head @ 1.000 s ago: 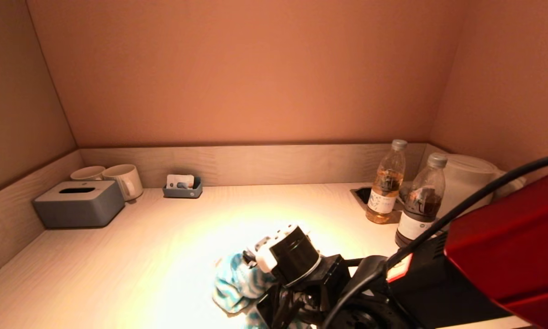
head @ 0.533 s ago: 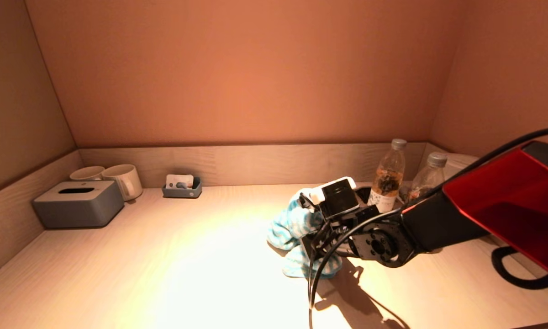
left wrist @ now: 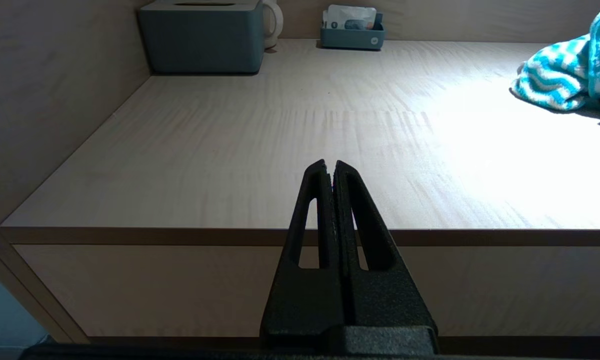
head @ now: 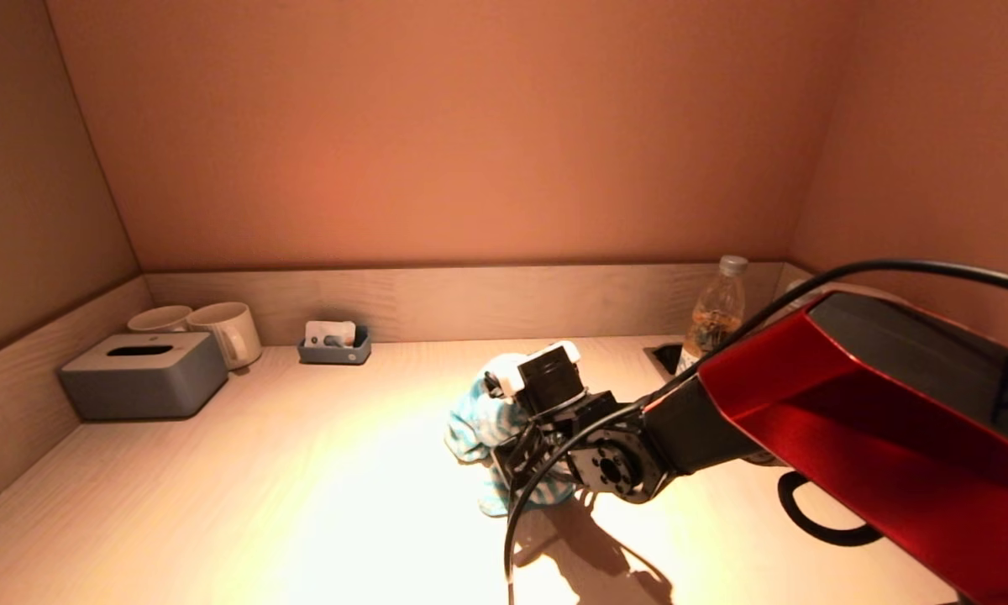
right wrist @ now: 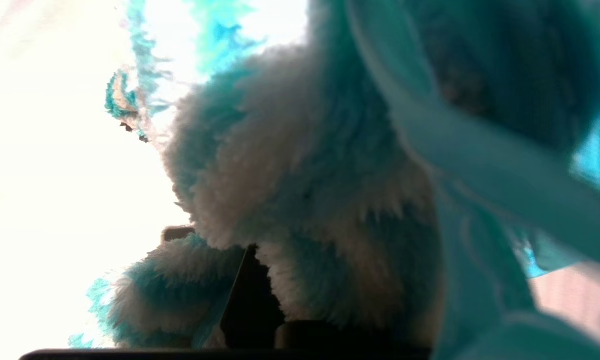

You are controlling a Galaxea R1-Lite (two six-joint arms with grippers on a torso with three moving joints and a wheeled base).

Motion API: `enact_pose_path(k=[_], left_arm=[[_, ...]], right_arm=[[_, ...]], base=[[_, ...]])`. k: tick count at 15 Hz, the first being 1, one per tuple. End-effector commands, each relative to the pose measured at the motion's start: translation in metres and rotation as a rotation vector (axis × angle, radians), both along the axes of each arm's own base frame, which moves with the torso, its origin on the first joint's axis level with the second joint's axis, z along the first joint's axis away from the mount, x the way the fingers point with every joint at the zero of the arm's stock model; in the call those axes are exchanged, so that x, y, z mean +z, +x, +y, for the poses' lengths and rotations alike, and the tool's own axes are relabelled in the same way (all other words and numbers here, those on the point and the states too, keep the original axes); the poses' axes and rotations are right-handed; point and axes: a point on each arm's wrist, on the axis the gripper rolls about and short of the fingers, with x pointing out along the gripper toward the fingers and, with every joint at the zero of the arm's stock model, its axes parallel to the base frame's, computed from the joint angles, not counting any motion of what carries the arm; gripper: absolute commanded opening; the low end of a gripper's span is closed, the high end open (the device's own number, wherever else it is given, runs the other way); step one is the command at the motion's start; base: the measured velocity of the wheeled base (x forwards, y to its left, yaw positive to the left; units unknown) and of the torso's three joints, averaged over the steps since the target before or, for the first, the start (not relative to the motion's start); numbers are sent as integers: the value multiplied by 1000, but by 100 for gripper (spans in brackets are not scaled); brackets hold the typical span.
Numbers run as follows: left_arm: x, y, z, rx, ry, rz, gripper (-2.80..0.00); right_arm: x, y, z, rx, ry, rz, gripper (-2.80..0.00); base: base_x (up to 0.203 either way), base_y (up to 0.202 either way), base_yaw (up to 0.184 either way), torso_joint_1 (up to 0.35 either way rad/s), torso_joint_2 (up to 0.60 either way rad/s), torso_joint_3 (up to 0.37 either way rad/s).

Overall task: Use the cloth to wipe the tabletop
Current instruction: Sweep the stains on the table

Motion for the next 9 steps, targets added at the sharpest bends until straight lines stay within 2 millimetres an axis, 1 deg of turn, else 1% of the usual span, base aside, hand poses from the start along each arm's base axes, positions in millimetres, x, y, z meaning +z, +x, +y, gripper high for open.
enact_pose_path(k=[1, 3, 4, 5, 6, 7, 9], left_arm=[[0, 0, 0, 0, -1, -1, -280], [0, 0, 0, 0, -1, -1, -280], [0, 0, 0, 0, -1, -1, -280], [0, 0, 0, 0, -1, -1, -280], [0, 0, 0, 0, -1, -1, -280], [0, 0, 0, 0, -1, -1, -280], [0, 0, 0, 0, -1, 0, -280]], right_arm=[[-2, -14, 15, 50, -4, 12, -280], [11, -39, 29, 116, 9, -4, -280], [16, -51, 31, 140, 11, -7, -280], [18, -60, 32, 160, 10, -6, -280], [18, -62, 32, 163, 9, -5, -280], [19, -68, 26, 163, 3, 3, -280], [17, -83, 8, 157, -22, 32, -280]], base=[[0, 0, 0, 0, 0, 0], [0, 0, 0, 0, 0, 0], [0, 0, 0, 0, 0, 0], [0, 0, 0, 0, 0, 0], [0, 0, 0, 0, 0, 0], [0, 0, 0, 0, 0, 0], [0, 0, 0, 0, 0, 0]])
